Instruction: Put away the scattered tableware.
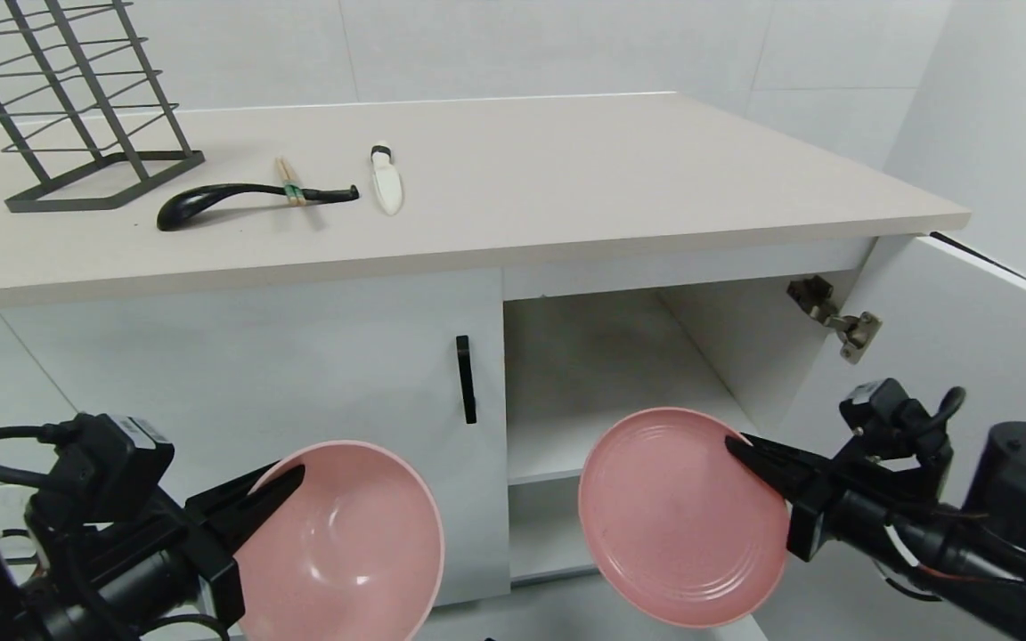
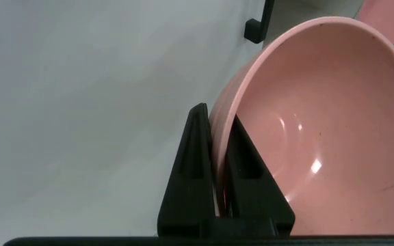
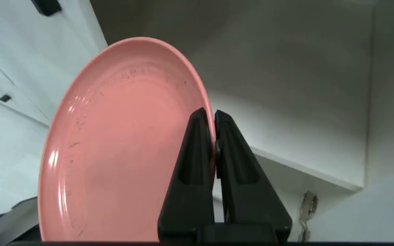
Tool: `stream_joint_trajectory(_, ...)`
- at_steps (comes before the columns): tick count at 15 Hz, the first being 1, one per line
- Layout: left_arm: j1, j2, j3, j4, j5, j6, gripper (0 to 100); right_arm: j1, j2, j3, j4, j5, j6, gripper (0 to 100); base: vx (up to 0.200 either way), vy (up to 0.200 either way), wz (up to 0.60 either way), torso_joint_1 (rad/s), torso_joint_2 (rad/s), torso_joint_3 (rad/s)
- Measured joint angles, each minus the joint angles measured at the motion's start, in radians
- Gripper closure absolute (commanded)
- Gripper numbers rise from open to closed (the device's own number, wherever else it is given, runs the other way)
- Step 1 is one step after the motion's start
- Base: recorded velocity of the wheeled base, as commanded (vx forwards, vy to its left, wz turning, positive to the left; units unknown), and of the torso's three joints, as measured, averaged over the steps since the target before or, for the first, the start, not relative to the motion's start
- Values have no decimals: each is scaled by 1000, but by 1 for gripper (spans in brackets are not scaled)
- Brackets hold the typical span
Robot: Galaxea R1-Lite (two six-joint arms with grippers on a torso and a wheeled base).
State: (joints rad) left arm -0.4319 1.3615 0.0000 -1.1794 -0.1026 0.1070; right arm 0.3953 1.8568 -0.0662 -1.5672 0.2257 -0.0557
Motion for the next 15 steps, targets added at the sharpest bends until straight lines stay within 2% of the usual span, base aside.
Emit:
stream_joint_trajectory(4,5,0,0,12,0,1,100,-24,144,-115,-3,-1,-4,100,0,0,0,0,0,0)
stream_joint_trajectory(7,12,-9,0,9,1,-14,100,-15,210,-217,-3,-1,-27,100,200,0,0,-4,-2,10)
stream_joint_trajectory(8,13,-18,0,9,0,-15,100,-7,226,-237,-4,0,-29,100,0,0,0,0,0,0)
stream_joint_trajectory(15,-35,-67,0,63,-1,2,100,3,318,-265,-3,-2,-28,100,0,0,0,0,0,0)
